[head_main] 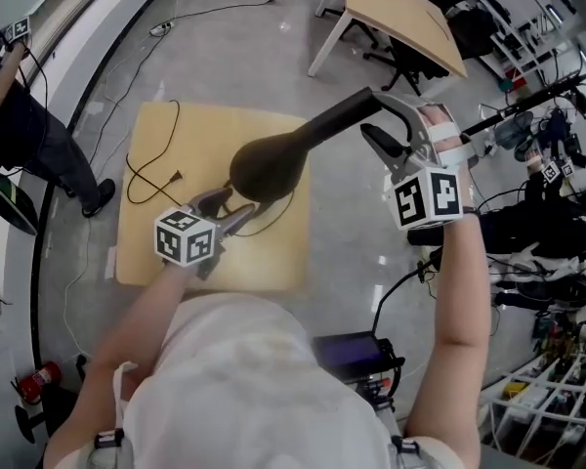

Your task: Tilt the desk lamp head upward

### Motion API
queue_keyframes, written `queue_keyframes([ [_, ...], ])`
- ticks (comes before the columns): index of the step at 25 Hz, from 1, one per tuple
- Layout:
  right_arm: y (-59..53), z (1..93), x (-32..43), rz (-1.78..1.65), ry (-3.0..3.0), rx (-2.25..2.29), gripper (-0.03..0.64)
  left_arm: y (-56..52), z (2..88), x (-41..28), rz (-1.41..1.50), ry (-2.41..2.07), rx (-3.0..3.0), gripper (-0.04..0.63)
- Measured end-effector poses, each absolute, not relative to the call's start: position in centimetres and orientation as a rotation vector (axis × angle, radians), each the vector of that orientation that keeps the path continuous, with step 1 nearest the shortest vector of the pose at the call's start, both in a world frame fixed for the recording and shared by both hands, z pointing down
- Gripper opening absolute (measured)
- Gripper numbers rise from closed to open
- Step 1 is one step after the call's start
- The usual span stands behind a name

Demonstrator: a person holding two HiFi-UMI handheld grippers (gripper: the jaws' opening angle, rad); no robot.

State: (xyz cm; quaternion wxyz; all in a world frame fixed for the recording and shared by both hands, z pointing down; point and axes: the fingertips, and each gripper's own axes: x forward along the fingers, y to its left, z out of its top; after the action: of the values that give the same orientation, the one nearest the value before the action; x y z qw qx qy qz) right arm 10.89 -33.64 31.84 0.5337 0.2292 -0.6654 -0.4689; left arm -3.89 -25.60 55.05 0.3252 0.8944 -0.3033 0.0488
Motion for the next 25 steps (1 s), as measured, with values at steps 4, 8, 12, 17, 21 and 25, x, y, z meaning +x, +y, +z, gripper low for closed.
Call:
queue_keyframes([
  [4, -35.4, 32.9, 11.0, -1.248, -1.309, 0.395, 0.295, -26.3, 55.2, -3.8, 0.112, -0.772, 2.327, 0.290],
  [8, -35.8, 33.7, 10.5, -1.277, -1.223, 0.325, 0.322, -26.5, 55.1, -3.6, 0.085, -0.755, 2.311, 0.295],
  [12, -35.9, 34.8, 10.3, -1.275, -1.190, 0.286, 0.328, -26.7, 54.6, -3.4, 0.078, -0.744, 2.321, 0.295],
  [17, -36.1, 35.8, 10.8, -1.260, -1.182, 0.272, 0.322, -27.1, 54.3, -3.1, 0.077, -0.745, 2.328, 0.295],
  [21, -36.8, 35.6, 10.6, -1.292, -1.143, 0.287, 0.293, -27.5, 54.5, -3.1, 0.081, -0.750, 2.324, 0.293],
  [25, -37.5, 35.3, 10.4, -1.358, -1.033, 0.276, 0.261, -27.8, 54.6, -3.0, 0.092, -0.753, 2.329, 0.293],
])
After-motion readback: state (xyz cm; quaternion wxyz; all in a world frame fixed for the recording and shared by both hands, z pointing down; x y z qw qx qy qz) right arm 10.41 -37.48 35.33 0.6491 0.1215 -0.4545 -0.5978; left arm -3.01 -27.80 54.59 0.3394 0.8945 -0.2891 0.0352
